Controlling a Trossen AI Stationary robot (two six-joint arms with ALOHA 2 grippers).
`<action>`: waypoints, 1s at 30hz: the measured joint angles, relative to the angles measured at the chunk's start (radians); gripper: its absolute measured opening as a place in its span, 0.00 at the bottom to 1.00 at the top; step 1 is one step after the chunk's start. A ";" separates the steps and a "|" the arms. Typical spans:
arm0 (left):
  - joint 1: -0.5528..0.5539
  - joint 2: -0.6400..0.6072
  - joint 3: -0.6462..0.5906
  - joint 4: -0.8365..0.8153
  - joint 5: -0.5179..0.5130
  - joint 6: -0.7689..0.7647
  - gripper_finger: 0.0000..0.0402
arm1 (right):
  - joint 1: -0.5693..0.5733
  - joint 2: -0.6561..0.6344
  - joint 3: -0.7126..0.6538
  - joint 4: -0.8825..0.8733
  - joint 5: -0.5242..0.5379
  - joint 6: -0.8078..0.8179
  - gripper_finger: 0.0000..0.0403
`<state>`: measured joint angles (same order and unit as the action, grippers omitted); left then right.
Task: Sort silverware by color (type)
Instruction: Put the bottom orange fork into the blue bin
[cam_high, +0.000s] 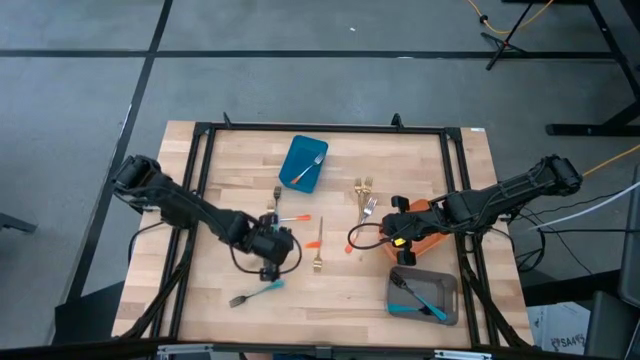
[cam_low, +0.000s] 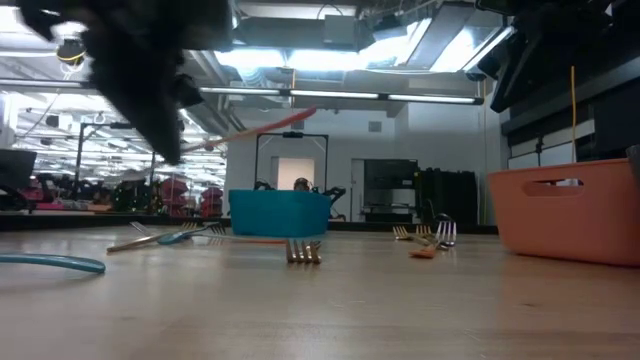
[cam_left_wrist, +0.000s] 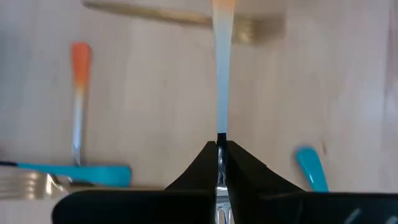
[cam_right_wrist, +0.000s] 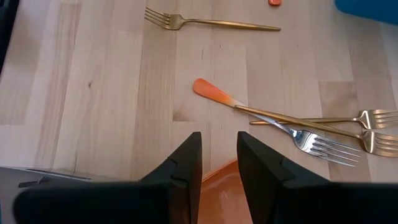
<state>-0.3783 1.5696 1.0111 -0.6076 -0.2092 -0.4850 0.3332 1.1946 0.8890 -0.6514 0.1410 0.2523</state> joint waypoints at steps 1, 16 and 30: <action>0.012 0.000 0.000 0.014 -0.003 0.000 0.03 | 0.000 0.000 0.000 0.000 0.000 0.000 0.23; 0.155 0.000 0.000 0.256 -0.011 0.114 0.03 | 0.000 0.000 0.000 0.000 0.001 0.000 0.23; 0.224 -0.001 0.001 0.433 -0.011 0.209 0.03 | 0.000 0.000 0.000 0.000 0.001 0.000 0.23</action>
<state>-0.1542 1.5684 1.0119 -0.1751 -0.2199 -0.2764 0.3332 1.1946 0.8890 -0.6510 0.1421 0.2523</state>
